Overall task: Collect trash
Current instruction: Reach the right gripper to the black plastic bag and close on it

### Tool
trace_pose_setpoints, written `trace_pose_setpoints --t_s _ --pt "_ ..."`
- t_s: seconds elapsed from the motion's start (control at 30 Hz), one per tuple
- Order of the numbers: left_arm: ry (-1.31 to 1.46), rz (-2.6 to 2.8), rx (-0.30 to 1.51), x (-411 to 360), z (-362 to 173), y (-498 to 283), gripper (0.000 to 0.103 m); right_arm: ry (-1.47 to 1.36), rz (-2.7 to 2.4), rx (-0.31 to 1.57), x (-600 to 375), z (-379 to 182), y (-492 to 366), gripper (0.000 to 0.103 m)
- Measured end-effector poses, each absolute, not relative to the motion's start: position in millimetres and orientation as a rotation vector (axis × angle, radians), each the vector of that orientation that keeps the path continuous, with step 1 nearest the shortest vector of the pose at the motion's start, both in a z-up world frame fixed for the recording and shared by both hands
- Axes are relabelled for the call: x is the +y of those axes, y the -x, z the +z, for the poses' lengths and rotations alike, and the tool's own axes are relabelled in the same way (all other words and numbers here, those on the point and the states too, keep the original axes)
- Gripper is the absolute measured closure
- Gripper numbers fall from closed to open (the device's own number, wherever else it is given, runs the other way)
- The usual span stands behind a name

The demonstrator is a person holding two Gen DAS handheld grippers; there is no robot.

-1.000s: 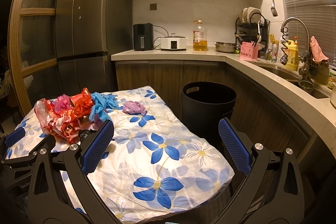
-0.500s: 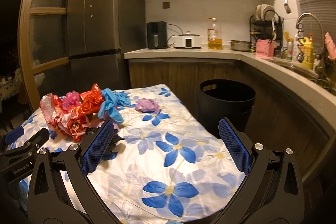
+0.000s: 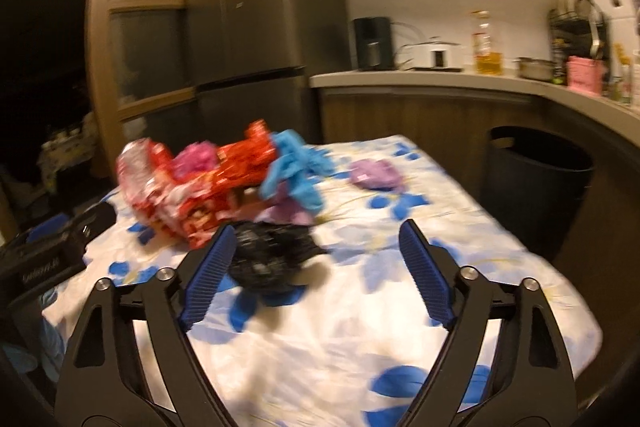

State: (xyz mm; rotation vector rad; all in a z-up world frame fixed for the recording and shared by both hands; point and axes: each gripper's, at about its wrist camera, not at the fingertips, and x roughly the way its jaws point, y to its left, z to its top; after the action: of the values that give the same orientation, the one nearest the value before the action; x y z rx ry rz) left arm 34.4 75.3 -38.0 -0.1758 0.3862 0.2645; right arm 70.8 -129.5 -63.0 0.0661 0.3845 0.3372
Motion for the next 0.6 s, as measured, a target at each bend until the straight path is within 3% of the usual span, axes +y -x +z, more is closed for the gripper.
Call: trace_pose_setpoints --t_s 0.2,0.3,0.47,0.53,0.6 --pt "0.194 0.279 0.372 88 -41 -43 0.006 -0.047 0.397 0.407 -101 -83 -86 0.036" --pt "0.196 0.279 0.376 92 -43 -48 0.006 -0.038 0.407 0.447 -93 -94 -96 0.051" --pt "0.202 0.298 0.371 102 -42 -59 0.006 -0.010 0.439 0.494 -87 -103 -104 0.088" --pt "0.206 0.317 0.364 108 -39 -62 0.006 0.006 0.447 0.483 -88 -102 -102 0.097" --pt "0.215 0.333 0.354 116 -37 -67 0.007 0.014 0.447 0.470 -90 -100 -99 0.100"
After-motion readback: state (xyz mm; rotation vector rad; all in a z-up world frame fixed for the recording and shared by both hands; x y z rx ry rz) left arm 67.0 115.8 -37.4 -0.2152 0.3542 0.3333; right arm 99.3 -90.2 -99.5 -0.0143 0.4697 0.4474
